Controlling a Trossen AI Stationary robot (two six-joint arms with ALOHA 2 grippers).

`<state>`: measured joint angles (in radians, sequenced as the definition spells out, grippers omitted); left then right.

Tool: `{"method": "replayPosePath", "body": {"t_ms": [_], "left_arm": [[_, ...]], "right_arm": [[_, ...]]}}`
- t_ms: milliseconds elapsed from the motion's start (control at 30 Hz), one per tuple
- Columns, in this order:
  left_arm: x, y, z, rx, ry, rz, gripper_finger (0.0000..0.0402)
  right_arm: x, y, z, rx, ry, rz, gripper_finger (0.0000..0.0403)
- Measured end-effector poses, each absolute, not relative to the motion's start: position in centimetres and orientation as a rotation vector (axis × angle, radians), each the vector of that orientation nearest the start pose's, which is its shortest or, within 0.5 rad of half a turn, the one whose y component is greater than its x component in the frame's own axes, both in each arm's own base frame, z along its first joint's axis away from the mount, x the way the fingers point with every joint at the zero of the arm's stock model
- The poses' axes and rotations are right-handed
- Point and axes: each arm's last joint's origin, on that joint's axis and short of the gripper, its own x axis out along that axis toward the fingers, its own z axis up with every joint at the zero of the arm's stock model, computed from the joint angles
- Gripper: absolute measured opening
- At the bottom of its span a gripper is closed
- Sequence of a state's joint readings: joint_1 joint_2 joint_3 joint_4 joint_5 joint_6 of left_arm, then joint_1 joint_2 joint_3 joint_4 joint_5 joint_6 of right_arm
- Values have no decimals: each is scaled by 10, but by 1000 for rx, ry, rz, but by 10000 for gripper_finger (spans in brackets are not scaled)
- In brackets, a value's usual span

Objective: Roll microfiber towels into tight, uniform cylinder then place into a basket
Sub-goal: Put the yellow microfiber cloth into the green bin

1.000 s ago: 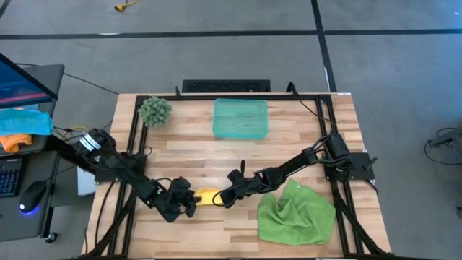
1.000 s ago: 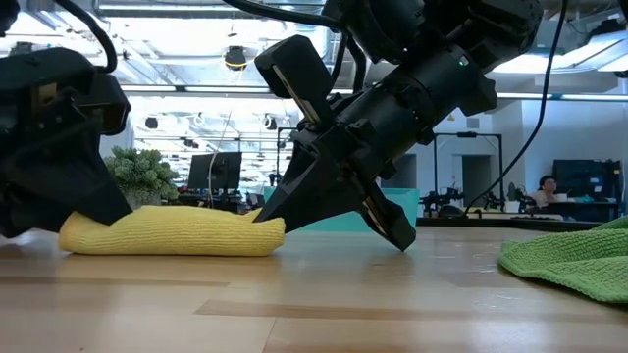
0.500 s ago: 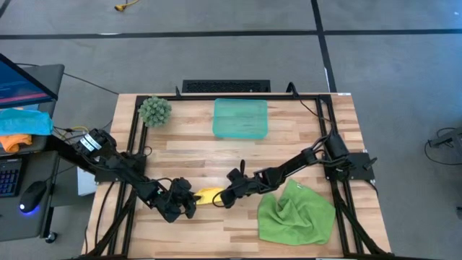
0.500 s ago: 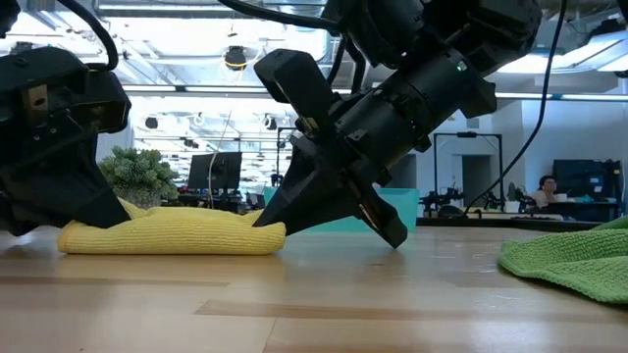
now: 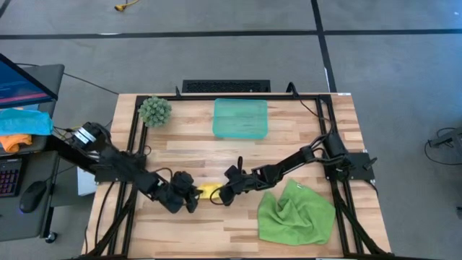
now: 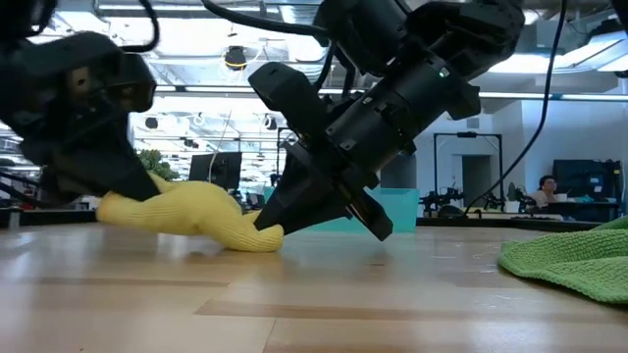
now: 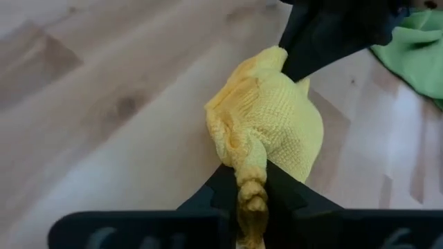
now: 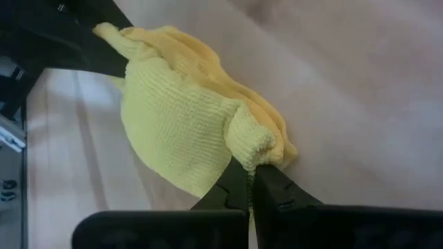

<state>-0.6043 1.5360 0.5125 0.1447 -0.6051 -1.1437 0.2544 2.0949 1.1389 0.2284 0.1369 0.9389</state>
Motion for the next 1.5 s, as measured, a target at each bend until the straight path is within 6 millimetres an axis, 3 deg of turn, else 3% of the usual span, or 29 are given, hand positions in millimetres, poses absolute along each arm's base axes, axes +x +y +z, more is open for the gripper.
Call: {"method": "replayPosePath", "body": {"t_ms": [133, 300, 567, 1133, 1500], "left_arm": [[221, -113, 122, -567, 622, 409, 14], [228, -96, 128, -543, 625, 412, 19], [237, -57, 153, -489, 540, 466, 16], [252, 57, 194, -445, 458, 512, 17], [252, 108, 226, -400, 407, 573, 17]], "right_arm": [[404, 88, 108, 722, 692, -241, 14], [398, 71, 129, 641, 697, -319, 14], [392, 43, 160, 568, 673, -361, 12], [391, -46, 166, 549, 650, -466, 12], [373, -97, 199, 509, 575, -522, 10]]}}
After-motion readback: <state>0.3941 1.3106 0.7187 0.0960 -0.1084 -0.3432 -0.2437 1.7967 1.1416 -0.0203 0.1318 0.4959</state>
